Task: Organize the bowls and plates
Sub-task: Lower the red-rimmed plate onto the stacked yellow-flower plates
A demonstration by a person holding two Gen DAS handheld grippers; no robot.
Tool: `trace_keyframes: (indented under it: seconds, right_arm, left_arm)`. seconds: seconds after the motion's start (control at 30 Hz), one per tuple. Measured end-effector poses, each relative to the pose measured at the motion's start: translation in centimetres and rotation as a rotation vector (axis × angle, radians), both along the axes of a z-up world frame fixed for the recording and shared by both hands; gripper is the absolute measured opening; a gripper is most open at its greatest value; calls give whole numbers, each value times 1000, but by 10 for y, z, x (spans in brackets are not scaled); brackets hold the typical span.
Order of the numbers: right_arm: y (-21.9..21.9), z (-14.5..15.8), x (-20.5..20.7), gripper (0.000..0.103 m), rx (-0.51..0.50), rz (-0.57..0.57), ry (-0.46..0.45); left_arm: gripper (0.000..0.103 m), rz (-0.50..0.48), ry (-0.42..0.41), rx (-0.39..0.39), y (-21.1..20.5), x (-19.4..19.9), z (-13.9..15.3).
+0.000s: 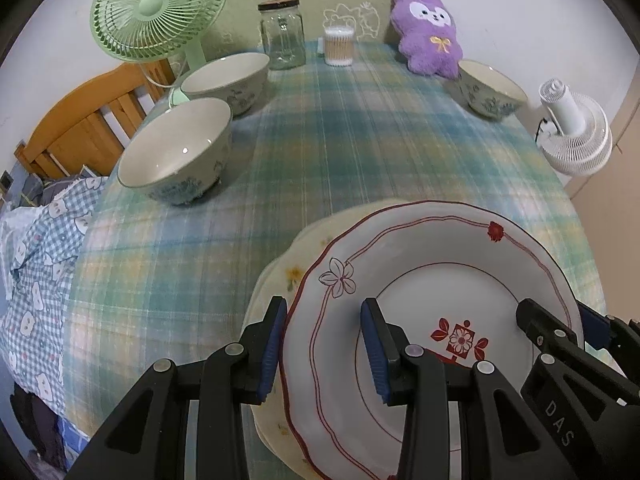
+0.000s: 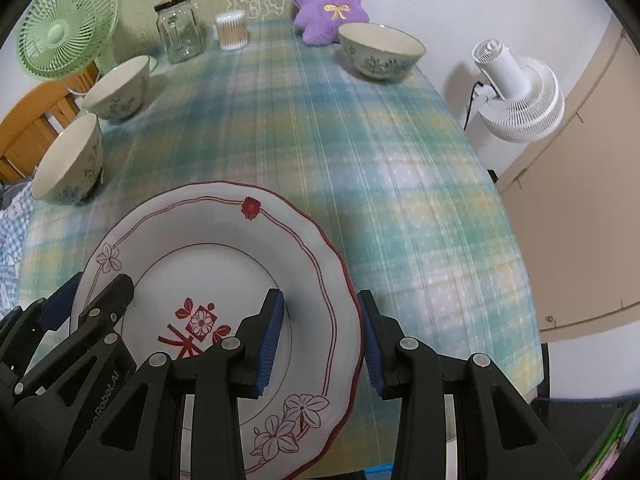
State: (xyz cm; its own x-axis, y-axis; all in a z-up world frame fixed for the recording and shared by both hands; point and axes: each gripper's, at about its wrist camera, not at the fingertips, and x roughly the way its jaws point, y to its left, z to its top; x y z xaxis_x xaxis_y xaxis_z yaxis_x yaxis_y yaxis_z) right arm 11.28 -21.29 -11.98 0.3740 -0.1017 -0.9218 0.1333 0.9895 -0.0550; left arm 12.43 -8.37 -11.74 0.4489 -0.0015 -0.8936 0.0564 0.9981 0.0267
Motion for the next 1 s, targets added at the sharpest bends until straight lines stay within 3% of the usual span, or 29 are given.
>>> trace_keyframes:
  seconds: [0.43,0.7,1.0]
  right_arm:
    - [-2,-13,-8,41,-14,-20,27]
    - [-6,-22,-4,41,44,-22,42]
    - [-4,-24,-2,44,46,-15,40]
  left_arm:
    - [40,-41,-6,63,-10,-9,-13]
    - [42,-42,-35,121,-11,-6,-16]
    - [45,-40,-49,123,-9,-5,-17]
